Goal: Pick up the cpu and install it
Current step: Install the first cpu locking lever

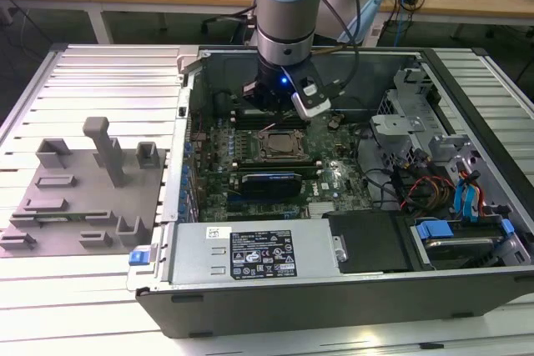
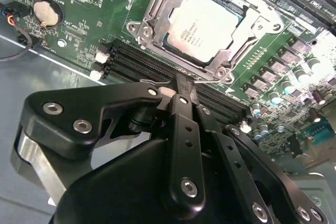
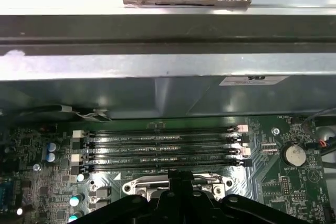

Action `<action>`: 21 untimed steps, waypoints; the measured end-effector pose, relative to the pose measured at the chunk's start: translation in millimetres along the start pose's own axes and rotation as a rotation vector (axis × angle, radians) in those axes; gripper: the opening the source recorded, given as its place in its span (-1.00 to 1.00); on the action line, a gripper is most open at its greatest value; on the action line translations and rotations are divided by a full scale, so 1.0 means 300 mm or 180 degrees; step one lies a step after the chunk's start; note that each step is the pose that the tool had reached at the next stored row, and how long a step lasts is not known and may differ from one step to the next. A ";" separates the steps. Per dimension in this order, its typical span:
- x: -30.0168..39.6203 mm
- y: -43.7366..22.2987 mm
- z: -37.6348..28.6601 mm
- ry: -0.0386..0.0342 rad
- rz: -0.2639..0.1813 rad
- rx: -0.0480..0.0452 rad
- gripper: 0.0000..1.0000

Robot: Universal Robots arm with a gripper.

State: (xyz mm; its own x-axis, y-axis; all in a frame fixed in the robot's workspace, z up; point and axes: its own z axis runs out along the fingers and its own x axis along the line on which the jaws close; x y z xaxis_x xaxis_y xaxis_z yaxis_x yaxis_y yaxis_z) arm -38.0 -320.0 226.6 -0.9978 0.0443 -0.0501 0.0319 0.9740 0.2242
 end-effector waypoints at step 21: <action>0.008 0.018 0.052 -0.0071 -0.0055 0.0034 -0.79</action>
State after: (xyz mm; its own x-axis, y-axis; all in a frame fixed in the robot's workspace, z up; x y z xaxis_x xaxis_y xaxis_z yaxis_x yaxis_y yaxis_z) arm -39.2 -311.1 212.4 -0.9966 0.0321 -0.0756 0.0154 0.9770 0.2128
